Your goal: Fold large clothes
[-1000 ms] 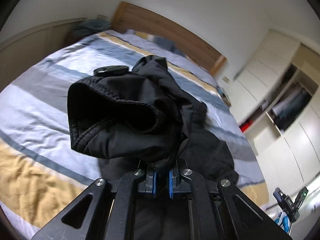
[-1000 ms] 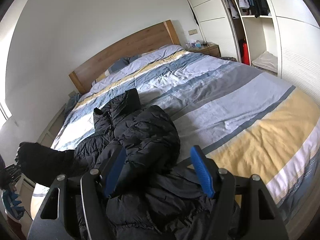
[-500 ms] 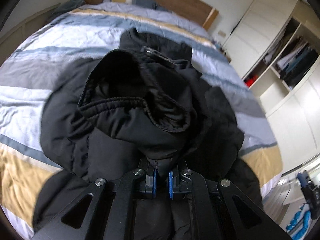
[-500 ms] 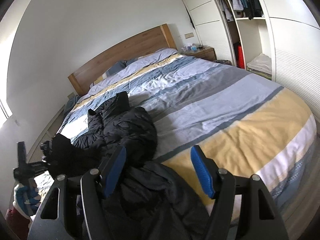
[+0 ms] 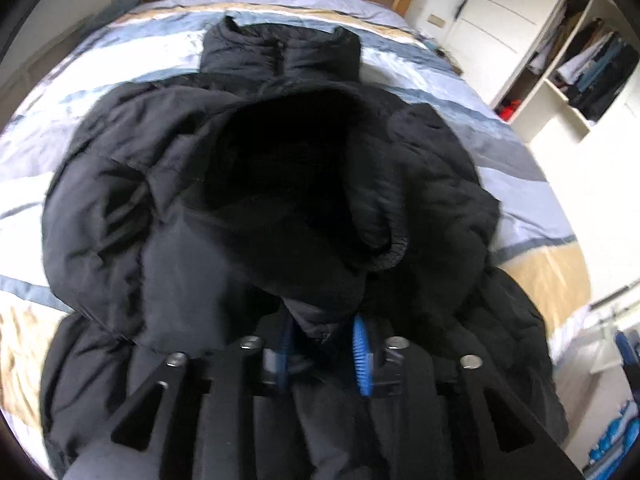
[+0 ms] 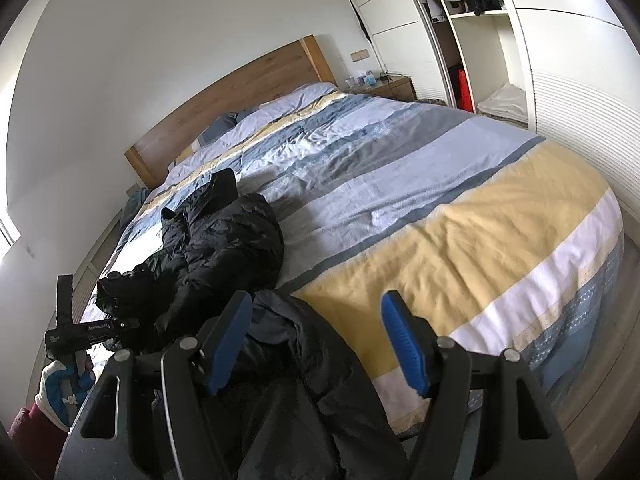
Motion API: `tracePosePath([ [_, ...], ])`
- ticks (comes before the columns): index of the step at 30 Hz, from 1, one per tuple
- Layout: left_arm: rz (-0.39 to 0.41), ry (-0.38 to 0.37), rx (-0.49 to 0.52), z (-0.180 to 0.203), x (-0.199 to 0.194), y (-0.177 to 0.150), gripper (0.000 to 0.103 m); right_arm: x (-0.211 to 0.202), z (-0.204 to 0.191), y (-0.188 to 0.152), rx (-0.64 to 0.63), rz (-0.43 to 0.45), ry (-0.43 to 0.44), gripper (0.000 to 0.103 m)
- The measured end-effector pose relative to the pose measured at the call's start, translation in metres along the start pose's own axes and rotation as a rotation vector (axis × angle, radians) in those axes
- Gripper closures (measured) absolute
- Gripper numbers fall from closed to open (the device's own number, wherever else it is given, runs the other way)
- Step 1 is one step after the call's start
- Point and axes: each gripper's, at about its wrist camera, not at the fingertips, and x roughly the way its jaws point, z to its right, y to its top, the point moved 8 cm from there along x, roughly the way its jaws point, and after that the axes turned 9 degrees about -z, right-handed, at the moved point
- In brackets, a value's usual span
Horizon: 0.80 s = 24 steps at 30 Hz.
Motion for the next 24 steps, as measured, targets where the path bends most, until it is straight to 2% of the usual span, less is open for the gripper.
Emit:
tracePosePath([
  [1, -0.003, -0.026, 0.005, 0.004, -0.001, -0.002, 0.061, 0.001, -0.004, 0.0, -0.008, -0.002, 0.001, 0.037],
  [3, 0.003, -0.075, 0.025, 0.011, -0.009, -0.007, 0.055, 0.003, -0.013, 0.0, -0.027, -0.007, 0.003, 0.037],
  [7, 0.035, -0.123, 0.097, 0.021, -0.037, -0.012, 0.049, 0.014, -0.042, 0.0, -0.09, -0.034, 0.014, 0.037],
  [11, 0.1, -0.109, 0.111, 0.001, -0.075, -0.003, 0.046, 0.036, -0.088, -0.001, -0.18, -0.082, 0.042, 0.037],
  [14, 0.14, -0.059, 0.082, -0.033, -0.095, 0.012, 0.046, 0.055, -0.133, -0.002, -0.275, -0.116, 0.073, 0.037],
  [16, 0.16, 0.025, 0.059, -0.065, -0.106, 0.024, 0.046, 0.071, -0.176, -0.002, -0.356, -0.145, 0.108, 0.037],
  [18, 0.168, 0.076, 0.023, -0.095, -0.111, 0.036, 0.046, 0.087, -0.216, -0.004, -0.433, -0.166, 0.138, 0.037],
  [24, 0.165, 0.155, -0.04, -0.152, -0.099, 0.063, 0.046, 0.147, -0.315, -0.009, -0.592, -0.216, 0.217, 0.037],
])
